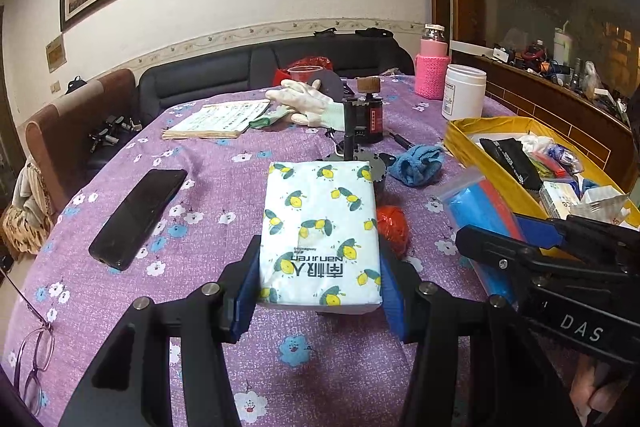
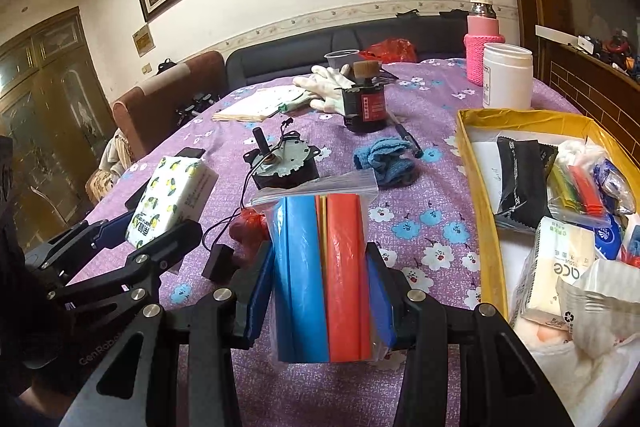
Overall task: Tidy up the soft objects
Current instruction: 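Carry the lemon-print pack with the left tool while the right tool carries the blue-red bag to the tray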
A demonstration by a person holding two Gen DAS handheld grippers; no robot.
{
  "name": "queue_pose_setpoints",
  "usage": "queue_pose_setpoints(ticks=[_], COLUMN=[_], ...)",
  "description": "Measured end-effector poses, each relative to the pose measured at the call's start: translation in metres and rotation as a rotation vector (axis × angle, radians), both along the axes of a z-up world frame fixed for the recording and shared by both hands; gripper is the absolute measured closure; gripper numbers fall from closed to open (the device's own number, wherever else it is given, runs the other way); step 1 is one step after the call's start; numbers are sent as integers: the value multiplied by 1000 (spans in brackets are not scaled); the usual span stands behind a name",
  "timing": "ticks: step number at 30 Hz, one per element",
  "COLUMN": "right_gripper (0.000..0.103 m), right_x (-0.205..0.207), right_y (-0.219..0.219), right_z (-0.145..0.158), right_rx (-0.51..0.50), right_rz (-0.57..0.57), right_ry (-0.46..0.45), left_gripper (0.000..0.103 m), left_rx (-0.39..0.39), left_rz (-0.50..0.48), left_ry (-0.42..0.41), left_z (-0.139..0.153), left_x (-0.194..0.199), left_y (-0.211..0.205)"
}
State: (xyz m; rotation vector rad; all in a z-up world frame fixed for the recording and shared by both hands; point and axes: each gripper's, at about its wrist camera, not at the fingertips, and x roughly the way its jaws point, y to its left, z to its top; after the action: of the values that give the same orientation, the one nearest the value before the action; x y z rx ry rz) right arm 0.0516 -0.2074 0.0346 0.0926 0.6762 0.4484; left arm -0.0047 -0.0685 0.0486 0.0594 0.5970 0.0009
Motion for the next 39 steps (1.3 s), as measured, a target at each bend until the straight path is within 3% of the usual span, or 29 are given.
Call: queue_pose_setpoints(ticks=[25,33,39], right_gripper=[55,55,55], right_x=[-24,-27,-20], right_y=[-23,-55,-91], right_z=[28,53,65], right_rx=[88,134,144], right_rz=[1,0,-71], right_ry=[-77,-82,-98], left_gripper=[51,51,51], left_rx=[60,72,83], left_rz=[62,22,-12], left_ry=[-1,9,16], left_z=[4,10,13], left_x=[-6,-6,-3], left_y=[-12,-33,-54])
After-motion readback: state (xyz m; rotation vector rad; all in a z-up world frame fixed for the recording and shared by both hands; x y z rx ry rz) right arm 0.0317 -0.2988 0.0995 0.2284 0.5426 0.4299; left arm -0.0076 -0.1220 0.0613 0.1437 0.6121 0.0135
